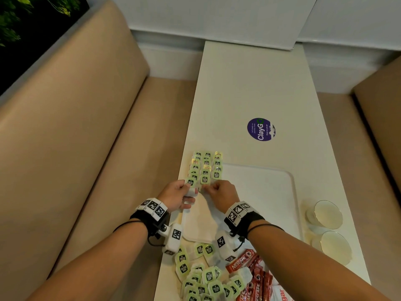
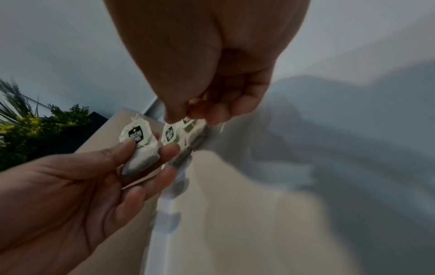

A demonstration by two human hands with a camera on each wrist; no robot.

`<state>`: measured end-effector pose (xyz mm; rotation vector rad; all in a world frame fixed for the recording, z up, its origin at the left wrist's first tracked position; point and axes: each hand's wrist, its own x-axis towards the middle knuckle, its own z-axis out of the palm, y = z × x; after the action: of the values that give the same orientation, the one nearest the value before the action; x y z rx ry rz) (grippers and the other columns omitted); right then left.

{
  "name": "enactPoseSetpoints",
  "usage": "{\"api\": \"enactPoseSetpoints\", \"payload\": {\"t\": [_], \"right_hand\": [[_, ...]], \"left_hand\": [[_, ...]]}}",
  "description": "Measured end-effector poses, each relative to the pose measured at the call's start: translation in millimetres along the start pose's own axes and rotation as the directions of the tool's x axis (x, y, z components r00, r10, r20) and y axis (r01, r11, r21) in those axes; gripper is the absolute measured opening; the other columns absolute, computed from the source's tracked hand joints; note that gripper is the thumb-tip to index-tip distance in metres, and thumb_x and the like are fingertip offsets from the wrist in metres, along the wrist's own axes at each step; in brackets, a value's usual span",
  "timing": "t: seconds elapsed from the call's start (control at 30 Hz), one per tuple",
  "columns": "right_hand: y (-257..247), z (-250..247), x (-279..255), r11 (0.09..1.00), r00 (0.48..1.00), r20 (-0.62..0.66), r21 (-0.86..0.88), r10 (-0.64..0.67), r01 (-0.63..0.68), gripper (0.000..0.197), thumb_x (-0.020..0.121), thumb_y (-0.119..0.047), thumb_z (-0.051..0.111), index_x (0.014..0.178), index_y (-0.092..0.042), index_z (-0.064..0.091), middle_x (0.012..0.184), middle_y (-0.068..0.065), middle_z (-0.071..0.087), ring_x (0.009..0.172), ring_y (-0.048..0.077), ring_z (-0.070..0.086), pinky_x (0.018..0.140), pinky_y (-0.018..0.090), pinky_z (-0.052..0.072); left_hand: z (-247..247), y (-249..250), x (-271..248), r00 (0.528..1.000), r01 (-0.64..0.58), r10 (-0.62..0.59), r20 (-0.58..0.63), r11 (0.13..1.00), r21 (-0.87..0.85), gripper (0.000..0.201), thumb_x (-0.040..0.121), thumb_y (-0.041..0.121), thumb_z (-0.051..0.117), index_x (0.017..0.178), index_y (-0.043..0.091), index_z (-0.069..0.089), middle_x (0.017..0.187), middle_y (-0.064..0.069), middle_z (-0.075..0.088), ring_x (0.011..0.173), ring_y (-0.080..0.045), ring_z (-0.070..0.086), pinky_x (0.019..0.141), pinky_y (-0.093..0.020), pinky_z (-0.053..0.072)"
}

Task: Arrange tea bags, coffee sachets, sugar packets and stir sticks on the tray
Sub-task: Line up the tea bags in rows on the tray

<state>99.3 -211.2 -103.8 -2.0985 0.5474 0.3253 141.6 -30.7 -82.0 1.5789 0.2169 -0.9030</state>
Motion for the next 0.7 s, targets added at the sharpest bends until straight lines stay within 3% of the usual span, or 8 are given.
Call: {"api": "enactPoseSetpoints", "payload": {"t": [0.1,0.17,0.2,0.27,0.33,0.47,0.53,0.7], "right_hand": [[-1.5,3.3,-1.9,0.988,0.988,0.086,0.096,-0.129,0.121,0.023,0.092,-0.045,0.068,0.087,-0.022,0.070,0.071,-0.004,0.068,0.061,0.008,0.058,0.071,0.035,0.054],[-2.0,4.3,-2.0,0.976,0.979,0.104,0.150,-0.174,0.157,0.017,0.094,-0.039,0.068,0.105,-0.027,0.067,0.076,-0.004,0.072,0.061,-0.001,0.059,0.075,0.031,0.055],[-2.4,4.4,-2.1,0.972,0.977,0.099,0.156,-0.191,0.174,0.014,0.095,-0.036,0.068,0.106,-0.027,0.065,0.076,-0.005,0.072,0.060,-0.003,0.060,0.075,0.029,0.054],[-3.8,2.8,-2.2,0.967,0.972,0.073,0.142,-0.225,0.213,0.005,0.097,-0.031,0.065,0.096,-0.026,0.065,0.072,-0.008,0.069,0.059,-0.002,0.058,0.072,0.030,0.051],[-2.6,1.2,-0.6,0.963,0.969,0.047,0.132,-0.242,0.234,0.015,0.098,-0.029,0.064,0.084,-0.023,0.064,0.070,-0.009,0.063,0.061,0.005,0.055,0.069,0.035,0.050],[-0.1,-1.5,-1.9,0.966,0.976,-0.007,0.139,-0.218,0.216,0.016,0.098,-0.033,0.063,0.086,-0.023,0.062,0.076,-0.006,0.062,0.067,0.013,0.056,0.073,0.038,0.052],[1.9,-1.8,-3.1,0.974,0.979,0.028,0.116,-0.200,0.196,0.017,0.096,-0.037,0.064,0.088,-0.022,0.063,0.080,-0.004,0.065,0.065,0.012,0.057,0.072,0.037,0.052],[7.4,-3.9,-4.7,0.986,0.980,0.113,0.040,-0.163,0.160,0.031,0.097,-0.036,0.064,0.074,-0.015,0.060,0.073,0.008,0.064,0.062,0.019,0.056,0.071,0.041,0.053]], "left_hand": [[4.3,2.8,-2.4,0.999,0.010,-0.011,0.048,1.000,0.019,0.023,0.108,0.021,0.042,0.095,0.011,0.058,0.094,-0.008,0.070,0.080,-0.025,0.068,0.059,-0.028,0.057],[7.1,3.5,-3.3,0.996,0.008,-0.013,0.090,0.999,0.050,0.023,0.107,0.023,0.043,0.100,0.009,0.060,0.094,-0.009,0.068,0.083,-0.026,0.068,0.061,-0.027,0.057],[8.1,3.6,-3.4,0.994,0.005,-0.012,0.105,0.998,0.067,0.023,0.107,0.024,0.044,0.104,0.007,0.060,0.096,-0.010,0.067,0.085,-0.027,0.068,0.062,-0.027,0.057],[10.1,4.1,-3.3,0.994,-0.004,-0.005,0.106,0.996,0.088,0.020,0.106,0.023,0.047,0.101,0.007,0.058,0.096,-0.013,0.065,0.084,-0.028,0.068,0.062,-0.027,0.056],[11.3,5.4,-2.7,0.998,-0.008,0.002,0.064,0.997,0.079,0.014,0.105,0.018,0.051,0.093,0.010,0.056,0.091,-0.015,0.063,0.080,-0.030,0.065,0.059,-0.028,0.053],[9.6,4.0,4.1,0.998,-0.025,0.027,-0.048,0.999,0.047,0.007,0.099,0.014,0.061,0.095,0.010,0.057,0.085,-0.015,0.068,0.070,-0.029,0.067,0.055,-0.029,0.053],[9.1,3.2,6.8,0.998,-0.032,0.033,-0.051,0.999,0.031,0.006,0.099,0.014,0.061,0.096,0.011,0.057,0.088,-0.015,0.070,0.070,-0.028,0.068,0.053,-0.028,0.054],[16.3,4.4,6.6,0.999,-0.032,0.034,-0.039,0.998,0.054,0.006,0.100,0.013,0.059,0.096,0.009,0.056,0.086,-0.015,0.067,0.065,-0.025,0.064,0.052,-0.027,0.054]]}}
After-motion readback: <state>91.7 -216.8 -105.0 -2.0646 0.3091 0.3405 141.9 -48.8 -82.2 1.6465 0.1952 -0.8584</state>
